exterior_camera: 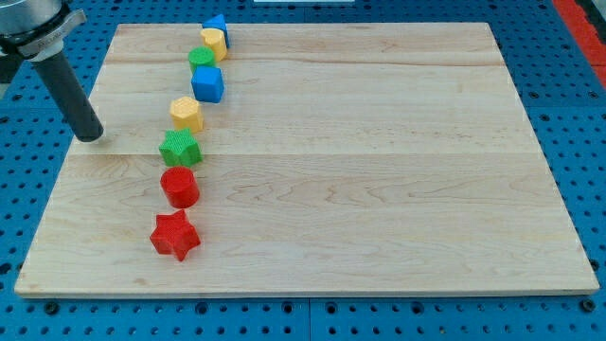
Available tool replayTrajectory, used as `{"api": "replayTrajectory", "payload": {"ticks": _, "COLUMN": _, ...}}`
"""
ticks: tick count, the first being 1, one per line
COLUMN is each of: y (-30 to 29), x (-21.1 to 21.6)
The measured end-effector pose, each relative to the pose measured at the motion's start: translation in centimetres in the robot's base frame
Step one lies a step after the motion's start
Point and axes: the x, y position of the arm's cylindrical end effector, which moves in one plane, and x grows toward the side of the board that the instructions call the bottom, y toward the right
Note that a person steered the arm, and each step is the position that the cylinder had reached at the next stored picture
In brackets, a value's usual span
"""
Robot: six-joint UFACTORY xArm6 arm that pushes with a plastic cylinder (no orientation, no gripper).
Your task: Push the blue cube slightly right
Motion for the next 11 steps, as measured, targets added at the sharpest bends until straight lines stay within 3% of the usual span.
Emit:
{"api": "replayTrajectory", "payload": {"ticks": 3, "y": 0.2, "x": -7.5}}
{"api": "replayTrajectory", "payload": {"ticks": 6, "y": 1.6, "x": -9.3}}
{"api": "replayTrajectory", "payload": {"ticks": 7, "y": 2.3, "x": -12.7}}
{"api": "replayTrajectory", "payload": {"ticks": 8, "y": 4.2, "x": -13.4}}
{"api": "replayTrajectory", "payload": {"ticks": 9, "y": 6.0, "x": -9.6}}
{"api": "replayTrajectory", "payload": {"ticks": 11, "y": 10.6, "x": -8.4}}
